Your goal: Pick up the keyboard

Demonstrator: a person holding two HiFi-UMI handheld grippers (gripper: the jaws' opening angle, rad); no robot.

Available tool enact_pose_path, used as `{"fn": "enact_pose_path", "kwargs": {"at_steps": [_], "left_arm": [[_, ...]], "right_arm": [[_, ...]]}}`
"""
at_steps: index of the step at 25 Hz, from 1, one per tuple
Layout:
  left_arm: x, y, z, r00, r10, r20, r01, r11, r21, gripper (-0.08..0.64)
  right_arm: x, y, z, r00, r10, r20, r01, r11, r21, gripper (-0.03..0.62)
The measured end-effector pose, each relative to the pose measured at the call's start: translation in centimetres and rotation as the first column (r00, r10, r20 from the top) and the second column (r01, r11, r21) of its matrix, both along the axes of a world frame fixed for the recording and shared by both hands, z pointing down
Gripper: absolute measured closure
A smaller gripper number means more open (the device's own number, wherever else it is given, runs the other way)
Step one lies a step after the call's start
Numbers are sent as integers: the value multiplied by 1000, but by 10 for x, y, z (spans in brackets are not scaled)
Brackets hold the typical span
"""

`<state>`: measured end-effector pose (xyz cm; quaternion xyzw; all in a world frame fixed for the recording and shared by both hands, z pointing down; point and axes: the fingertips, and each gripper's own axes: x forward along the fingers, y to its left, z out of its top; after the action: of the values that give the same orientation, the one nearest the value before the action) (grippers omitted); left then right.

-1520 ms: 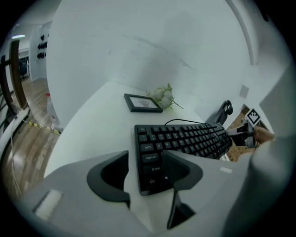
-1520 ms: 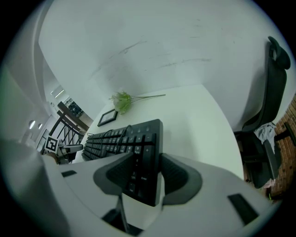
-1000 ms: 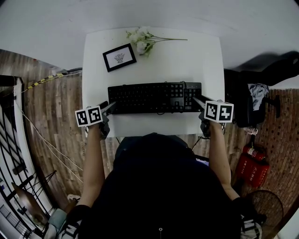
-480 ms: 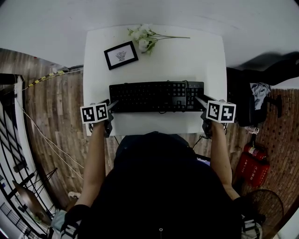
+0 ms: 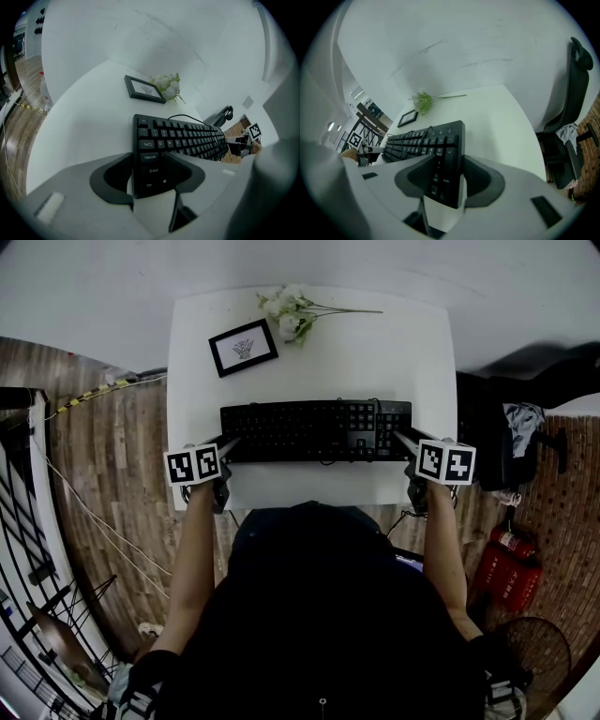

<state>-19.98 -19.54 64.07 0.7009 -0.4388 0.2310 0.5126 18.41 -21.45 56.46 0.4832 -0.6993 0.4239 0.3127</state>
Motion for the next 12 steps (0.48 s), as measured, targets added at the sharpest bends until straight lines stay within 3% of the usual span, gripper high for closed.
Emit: {"fn": "enact_pose_path", "kwargs": {"at_steps": [5, 12], "left_arm": [[1, 0, 1, 999, -9, -45, 8, 1000, -20, 339], [1, 7, -3, 999, -29, -22, 29, 1000, 2, 345]], "right_arm": [[1, 0, -3, 1000, 0, -4, 0, 1000, 14, 397], [0, 0, -8, 1000, -16, -1, 16, 999, 44, 399]]}}
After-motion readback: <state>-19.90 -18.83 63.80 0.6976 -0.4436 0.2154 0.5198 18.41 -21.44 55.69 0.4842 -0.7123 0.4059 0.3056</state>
